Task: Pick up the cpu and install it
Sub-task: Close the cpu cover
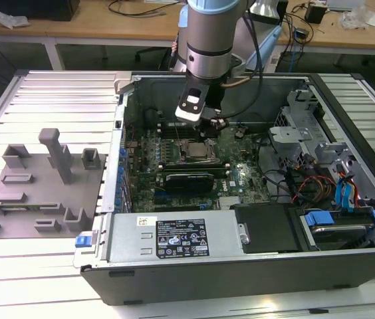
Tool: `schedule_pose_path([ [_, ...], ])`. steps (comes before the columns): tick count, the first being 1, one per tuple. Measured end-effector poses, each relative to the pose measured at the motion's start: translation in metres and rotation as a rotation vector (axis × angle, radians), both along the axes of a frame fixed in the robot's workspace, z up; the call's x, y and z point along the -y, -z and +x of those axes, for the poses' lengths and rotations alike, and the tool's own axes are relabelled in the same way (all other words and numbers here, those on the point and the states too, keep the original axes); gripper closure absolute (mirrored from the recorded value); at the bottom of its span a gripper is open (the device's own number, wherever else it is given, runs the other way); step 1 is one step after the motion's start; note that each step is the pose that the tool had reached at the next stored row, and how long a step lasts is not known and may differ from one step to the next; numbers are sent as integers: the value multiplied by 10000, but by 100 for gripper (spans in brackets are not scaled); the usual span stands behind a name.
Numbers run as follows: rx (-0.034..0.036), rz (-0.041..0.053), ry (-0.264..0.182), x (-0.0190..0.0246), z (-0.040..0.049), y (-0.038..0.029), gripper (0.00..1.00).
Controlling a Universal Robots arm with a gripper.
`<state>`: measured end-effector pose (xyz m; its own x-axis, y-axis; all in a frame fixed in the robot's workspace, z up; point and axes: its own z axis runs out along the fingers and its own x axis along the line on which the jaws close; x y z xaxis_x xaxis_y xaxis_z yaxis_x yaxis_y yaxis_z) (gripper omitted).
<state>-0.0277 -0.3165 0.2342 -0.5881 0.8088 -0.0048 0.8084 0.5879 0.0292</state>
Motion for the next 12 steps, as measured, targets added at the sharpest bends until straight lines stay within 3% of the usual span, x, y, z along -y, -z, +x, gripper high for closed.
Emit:
schedule_pose_path([
  [8, 0, 0, -1771, 0, 0, 0, 89],
  [12, 0, 1, -2872, 0, 0, 0, 89],
])
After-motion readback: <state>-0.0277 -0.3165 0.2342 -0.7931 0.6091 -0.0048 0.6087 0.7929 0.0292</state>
